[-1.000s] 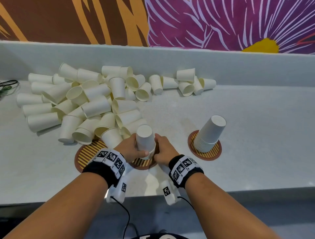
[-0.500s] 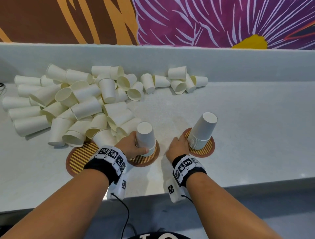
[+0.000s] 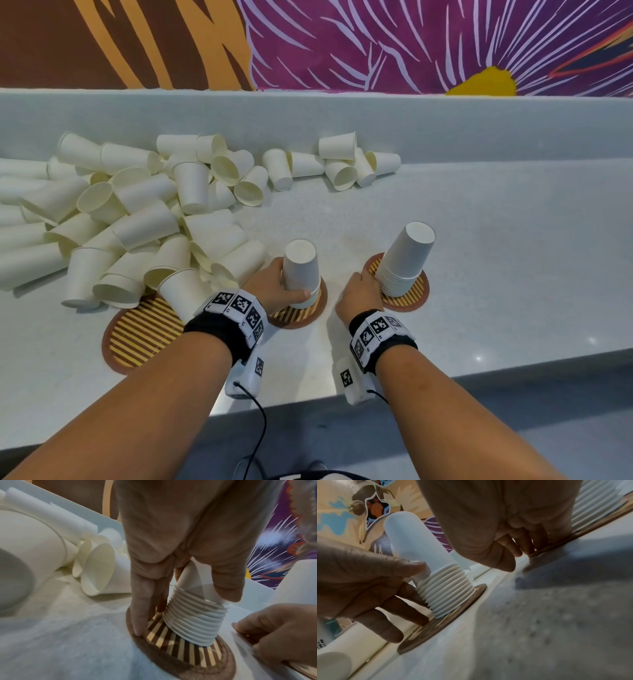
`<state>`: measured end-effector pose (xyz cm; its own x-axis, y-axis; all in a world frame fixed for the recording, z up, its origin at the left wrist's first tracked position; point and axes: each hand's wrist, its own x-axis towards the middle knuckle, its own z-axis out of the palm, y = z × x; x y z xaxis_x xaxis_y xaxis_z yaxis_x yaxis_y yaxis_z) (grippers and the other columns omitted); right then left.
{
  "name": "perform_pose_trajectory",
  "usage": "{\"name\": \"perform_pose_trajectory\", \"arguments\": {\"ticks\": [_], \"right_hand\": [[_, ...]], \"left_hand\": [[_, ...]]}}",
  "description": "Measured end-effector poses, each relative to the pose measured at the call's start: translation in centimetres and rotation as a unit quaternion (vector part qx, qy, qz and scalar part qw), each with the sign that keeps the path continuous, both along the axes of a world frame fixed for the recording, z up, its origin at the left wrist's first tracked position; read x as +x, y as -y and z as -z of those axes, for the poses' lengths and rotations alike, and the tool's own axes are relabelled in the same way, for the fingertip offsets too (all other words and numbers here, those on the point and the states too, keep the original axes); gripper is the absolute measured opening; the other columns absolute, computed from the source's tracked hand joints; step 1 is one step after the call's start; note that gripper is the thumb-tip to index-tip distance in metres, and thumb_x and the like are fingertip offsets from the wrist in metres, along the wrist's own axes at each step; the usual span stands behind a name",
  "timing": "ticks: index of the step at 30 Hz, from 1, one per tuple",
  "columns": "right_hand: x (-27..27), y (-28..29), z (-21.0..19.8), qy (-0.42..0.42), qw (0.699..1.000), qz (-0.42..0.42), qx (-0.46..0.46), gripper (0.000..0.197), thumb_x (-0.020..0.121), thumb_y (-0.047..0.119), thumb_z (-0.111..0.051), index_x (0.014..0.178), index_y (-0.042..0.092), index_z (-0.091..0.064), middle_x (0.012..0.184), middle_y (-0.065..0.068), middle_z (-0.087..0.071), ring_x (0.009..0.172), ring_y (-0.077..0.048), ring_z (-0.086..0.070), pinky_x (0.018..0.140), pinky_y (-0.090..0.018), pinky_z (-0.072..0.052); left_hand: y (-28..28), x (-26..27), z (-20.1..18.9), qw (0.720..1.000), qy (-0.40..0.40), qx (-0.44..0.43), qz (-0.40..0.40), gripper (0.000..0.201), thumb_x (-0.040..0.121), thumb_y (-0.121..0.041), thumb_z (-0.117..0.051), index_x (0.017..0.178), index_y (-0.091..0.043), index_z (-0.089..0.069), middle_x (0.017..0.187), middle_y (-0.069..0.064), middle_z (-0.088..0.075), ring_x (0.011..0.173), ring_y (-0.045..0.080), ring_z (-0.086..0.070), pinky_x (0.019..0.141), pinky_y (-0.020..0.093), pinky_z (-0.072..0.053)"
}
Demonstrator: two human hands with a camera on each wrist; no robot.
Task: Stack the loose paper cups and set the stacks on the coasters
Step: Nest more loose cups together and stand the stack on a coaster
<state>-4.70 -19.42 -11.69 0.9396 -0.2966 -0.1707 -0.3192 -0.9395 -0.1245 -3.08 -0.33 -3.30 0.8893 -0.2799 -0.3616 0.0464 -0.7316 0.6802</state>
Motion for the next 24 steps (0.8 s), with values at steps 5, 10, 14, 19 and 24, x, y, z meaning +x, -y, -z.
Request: {"name": "perform_pose_trajectory", "arguments": {"ticks": [5,10,14,19,24], "right_hand": [[0.6,1.8,0.0,-0.015,1.0,-0.002,-0.001,0.041,0.083,0.021,-0.048,0.12,0.004,-0.047,0.124,-0.014,-0.047,0.123,-0.03,-0.039,0.106,-0.037,-0.032],[0.9,3.1,-0.2,-0.019,1.0,0.004,-0.004,0.039,0.083,0.021,-0.049,0.119,0.005,-0.047,0.124,-0.013,-0.048,0.123,-0.029,-0.04,0.105,-0.036,-0.032],[1.1,3.6,-0.5,-0.018,1.0,0.006,-0.004,0.04,0.082,0.021,-0.05,0.119,0.006,-0.048,0.124,-0.012,-0.048,0.122,-0.028,-0.04,0.105,-0.036,-0.033],[1.1,3.6,-0.9,-0.016,1.0,0.011,0.005,0.039,0.082,0.022,-0.051,0.118,0.006,-0.048,0.124,-0.012,-0.048,0.123,-0.028,-0.04,0.104,-0.036,-0.033],[0.5,3.3,-2.1,0.0,0.999,0.025,0.034,0.038,0.082,0.016,-0.053,0.118,0.006,-0.047,0.126,-0.013,-0.046,0.121,-0.03,-0.042,0.105,-0.037,-0.036]], "left_hand": [[2.2,0.8,-0.2,1.0,0.001,0.009,0.011,0.074,0.079,-0.038,-0.074,0.139,-0.017,-0.036,0.136,0.004,-0.054,0.122,0.026,-0.051,0.092,0.032,-0.038],[3.7,1.5,-0.4,1.0,-0.005,0.015,0.022,0.074,0.081,-0.038,-0.073,0.141,-0.017,-0.034,0.137,0.005,-0.052,0.123,0.027,-0.05,0.091,0.031,-0.036],[4.4,1.8,-0.5,1.0,-0.001,0.016,0.021,0.074,0.08,-0.039,-0.073,0.14,-0.017,-0.035,0.138,0.005,-0.052,0.124,0.027,-0.05,0.093,0.033,-0.037],[4.7,1.9,-0.7,1.0,-0.001,0.017,0.021,0.074,0.08,-0.039,-0.074,0.139,-0.018,-0.035,0.137,0.005,-0.052,0.124,0.027,-0.05,0.094,0.035,-0.038],[3.8,1.6,-0.5,0.999,-0.005,0.021,0.031,0.078,0.078,-0.039,-0.075,0.141,-0.02,-0.032,0.134,0.005,-0.055,0.117,0.025,-0.055,0.089,0.031,-0.041]]}}
